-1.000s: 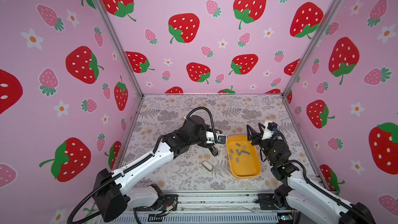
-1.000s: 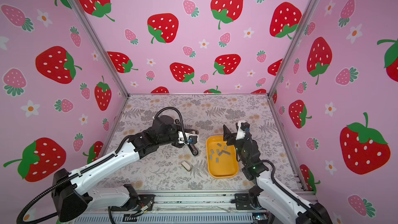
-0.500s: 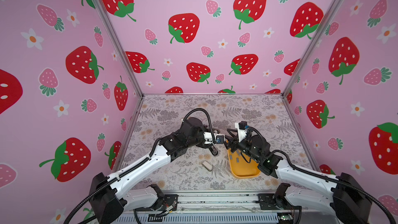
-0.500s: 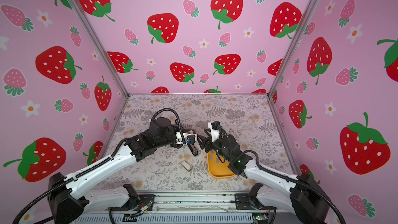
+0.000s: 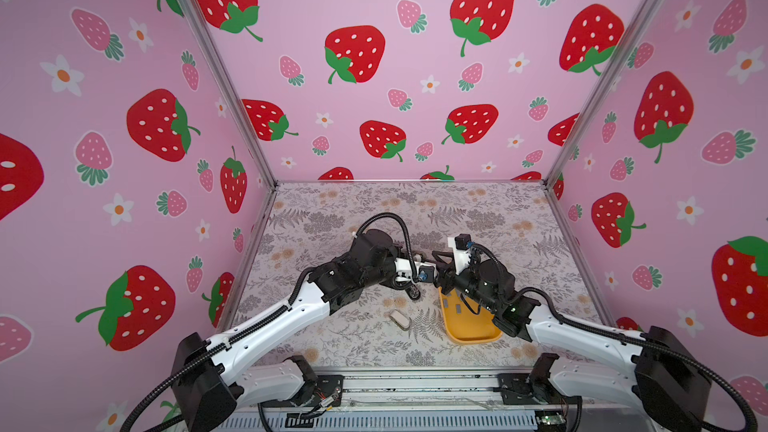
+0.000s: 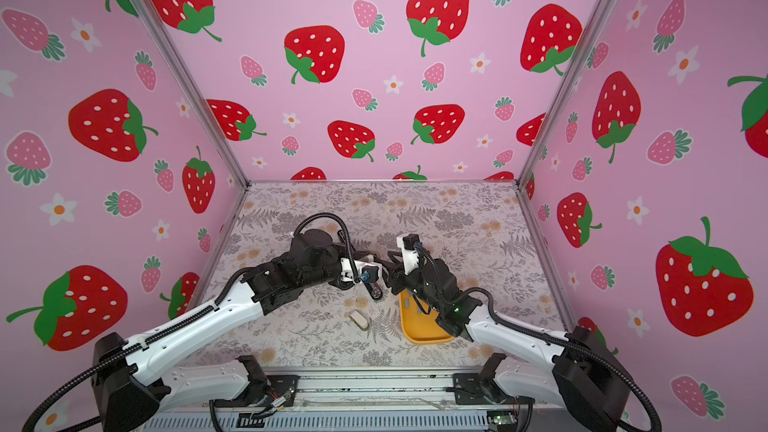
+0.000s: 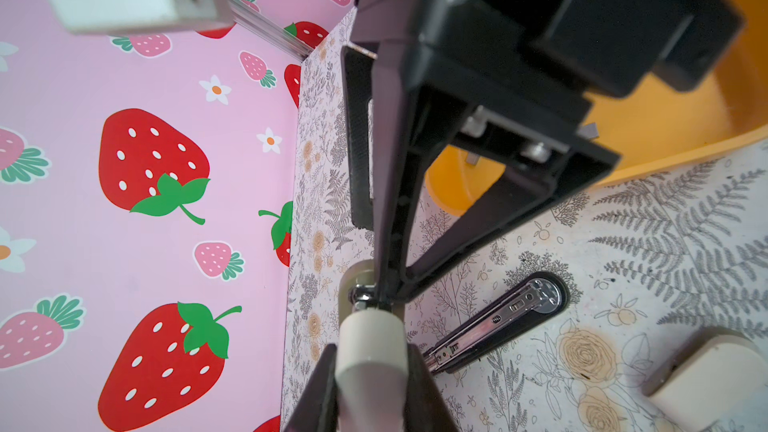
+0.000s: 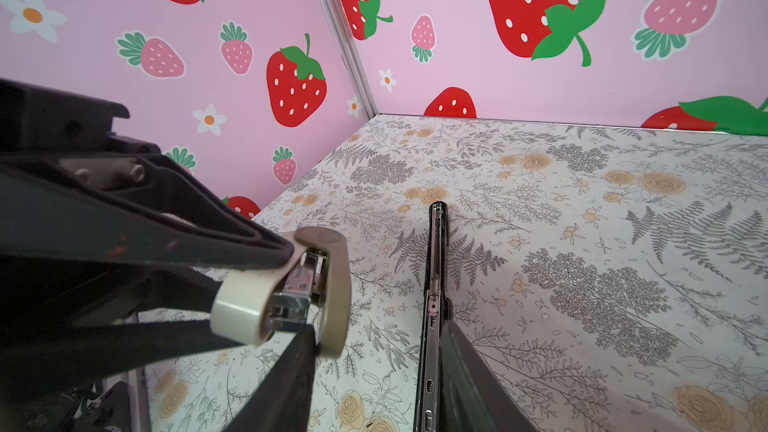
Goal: Load the staples into the stapler
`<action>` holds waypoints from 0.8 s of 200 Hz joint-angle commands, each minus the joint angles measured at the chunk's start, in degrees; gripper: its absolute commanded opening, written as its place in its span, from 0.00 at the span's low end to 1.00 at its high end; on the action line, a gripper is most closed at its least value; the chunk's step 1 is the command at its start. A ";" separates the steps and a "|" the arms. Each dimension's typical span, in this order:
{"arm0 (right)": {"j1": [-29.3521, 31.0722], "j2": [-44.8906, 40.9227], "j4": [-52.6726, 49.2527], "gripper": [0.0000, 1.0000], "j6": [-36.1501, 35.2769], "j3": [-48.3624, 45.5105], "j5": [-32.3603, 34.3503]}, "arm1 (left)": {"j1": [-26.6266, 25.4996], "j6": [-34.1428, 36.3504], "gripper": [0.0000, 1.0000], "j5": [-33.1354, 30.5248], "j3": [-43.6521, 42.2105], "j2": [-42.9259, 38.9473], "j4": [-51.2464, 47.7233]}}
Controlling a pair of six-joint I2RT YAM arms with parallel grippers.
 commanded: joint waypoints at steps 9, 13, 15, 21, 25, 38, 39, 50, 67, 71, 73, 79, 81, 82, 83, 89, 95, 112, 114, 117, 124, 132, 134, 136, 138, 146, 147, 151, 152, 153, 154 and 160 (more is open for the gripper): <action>-0.14 -0.12 1.01 0.48 0.91 0.40 3.66 | -1.49 2.14 0.00 3.87 -0.38 -1.15 -1.72; -0.14 -0.04 1.01 0.48 0.94 0.33 3.97 | -1.49 2.14 0.00 3.85 -0.42 -1.32 -1.72; -0.13 -0.05 1.01 0.47 0.94 0.28 4.11 | -1.53 2.16 0.00 4.69 -0.39 -1.42 -1.72; -0.13 0.02 1.08 0.47 0.99 0.20 4.37 | -1.56 2.14 0.00 5.91 -0.46 -1.60 -1.72; -0.18 0.10 1.10 0.46 0.94 0.19 4.48 | -1.53 2.06 0.00 6.27 -0.46 -1.86 -1.72; -0.13 0.60 1.27 0.44 0.98 0.29 4.69 | -1.53 1.81 0.00 7.55 -0.18 -2.32 -2.39; -0.13 0.63 1.27 0.43 1.01 0.28 4.70 | -1.55 1.71 0.00 7.73 -0.16 -2.37 -2.54; -0.16 1.11 1.34 0.40 1.19 0.41 4.97 | -1.53 1.53 0.00 8.52 0.42 -2.51 -3.49; -0.16 1.83 2.12 0.36 1.53 0.20 5.16 | -1.52 1.91 0.00 9.01 0.56 -2.67 -4.00; -0.21 1.89 2.30 0.35 1.59 0.19 5.11 | -1.54 2.08 0.00 9.21 0.37 -2.74 -3.92; -0.15 1.89 2.43 0.35 1.67 0.12 5.08 | -1.50 2.17 0.00 9.17 0.33 -2.72 -3.85; -0.13 2.07 2.71 0.35 1.77 0.08 4.92 | -1.56 2.38 0.00 9.27 0.01 -2.76 -3.62; -0.18 2.07 2.88 0.35 1.77 0.03 4.83 | -1.50 2.40 0.00 9.27 -0.04 -2.81 -3.53; -0.18 2.07 2.88 0.35 1.77 0.03 4.83 | -1.49 2.40 0.00 9.29 -0.10 -2.79 -3.50; -0.20 2.07 2.91 0.35 1.80 -0.02 4.81 | -1.49 2.45 0.00 9.25 -0.08 -2.78 -3.44; -0.15 2.16 3.08 0.35 1.90 -0.10 4.80 | -1.56 2.56 0.00 9.30 -0.15 -2.78 -3.39; -0.14 2.27 3.25 0.35 1.97 -0.18 4.74 | -1.58 2.58 0.00 9.30 -0.19 -2.71 -3.41; -0.19 2.43 3.68 0.35 1.86 -0.18 4.54 | -1.55 2.32 0.00 9.14 0.09 -2.77 -3.44; -0.16 2.45 3.79 0.35 1.90 -0.30 4.41 | -1.55 2.25 0.00 9.13 0.09 -2.77 -3.40; -0.17 2.50 3.92 0.35 1.84 -0.34 4.39 | -1.53 2.11 0.00 9.11 0.18 -2.75 -3.38; -0.15 2.59 4.40 0.35 1.75 -0.40 3.98 | -1.55 1.89 0.00 9.20 0.32 -2.70 -3.38; -0.13 2.92 4.67 0.35 1.75 -0.42 3.63 | -1.56 1.61 0.00 9.28 0.44 -2.70 -3.46; -0.17 2.99 4.72 0.35 1.74 -0.36 3.48 | -1.59 1.52 0.00 9.36 0.48 -2.75 -3.42; -0.14 3.09 4.73 0.35 1.73 -0.35 3.37 | -1.53 1.42 0.00 9.38 0.51 -2.77 -3.39; -0.18 3.17 4.80 0.35 1.73 -0.28 3.19 | -1.56 1.37 0.00 9.34 0.54 -2.77 -3.39; -0.14 3.52 4.87 0.35 1.71 -0.10 2.92 | -1.53 1.26 0.00 9.38 0.48 -2.76 -3.42; -0.18 3.59 4.83 0.35 1.72 -0.09 2.90 | -1.55 1.26 0.00 9.39 0.47 -2.76 -3.44; -0.21 3.78 4.87 0.35 1.73 0.05 2.87 | -1.53 1.26 0.00 9.31 0.51 -2.79 -3.39; -0.15 3.82 4.88 0.35 1.69 0.02 2.87 | -1.51 1.26 0.00 9.26 0.53 -2.78 -3.38; -0.15 3.82 4.88 0.35 1.69 0.02 2.87 | -1.50 1.26 0.00 9.24 0.54 -2.78 -3.38; -0.14 3.87 4.83 0.35 1.71 0.06 2.87 | -1.49 1.26 0.00 9.23 0.55 -2.77 -3.38; -0.13 4.03 4.82 0.35 1.67 0.12 2.99 | -1.54 1.27 0.00 8.87 0.51 -2.77 -3.34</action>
